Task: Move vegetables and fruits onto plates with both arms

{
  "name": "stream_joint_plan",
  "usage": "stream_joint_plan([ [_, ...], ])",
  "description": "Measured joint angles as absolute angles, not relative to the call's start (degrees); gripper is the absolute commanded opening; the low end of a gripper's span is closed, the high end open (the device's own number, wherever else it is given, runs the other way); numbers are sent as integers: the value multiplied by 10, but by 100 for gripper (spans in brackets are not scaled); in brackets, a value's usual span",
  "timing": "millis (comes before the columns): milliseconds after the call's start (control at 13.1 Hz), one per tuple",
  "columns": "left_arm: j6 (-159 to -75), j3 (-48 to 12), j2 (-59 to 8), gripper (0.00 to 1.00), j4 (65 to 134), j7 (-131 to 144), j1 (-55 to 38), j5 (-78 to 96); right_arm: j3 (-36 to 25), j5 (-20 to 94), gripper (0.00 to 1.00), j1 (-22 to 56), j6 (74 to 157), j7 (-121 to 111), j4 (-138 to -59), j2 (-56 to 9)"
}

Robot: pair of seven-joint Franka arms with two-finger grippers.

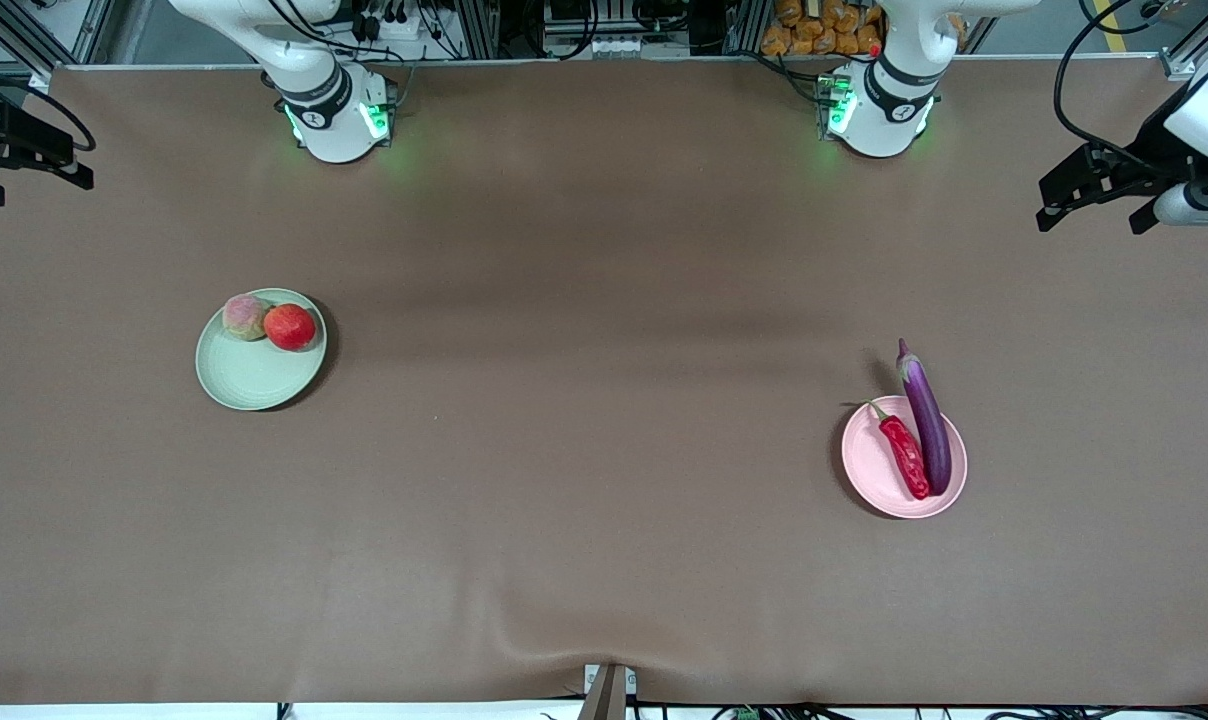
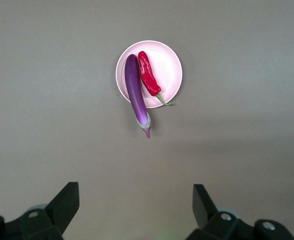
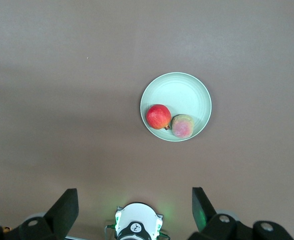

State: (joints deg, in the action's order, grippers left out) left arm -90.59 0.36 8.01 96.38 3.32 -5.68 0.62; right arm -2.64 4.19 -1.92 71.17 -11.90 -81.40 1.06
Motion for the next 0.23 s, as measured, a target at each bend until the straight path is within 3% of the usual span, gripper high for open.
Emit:
stream_joint_plan([
  [229, -906, 4, 80, 100, 964, 33, -57, 6, -26, 42, 100, -19, 712, -119, -814, 7],
])
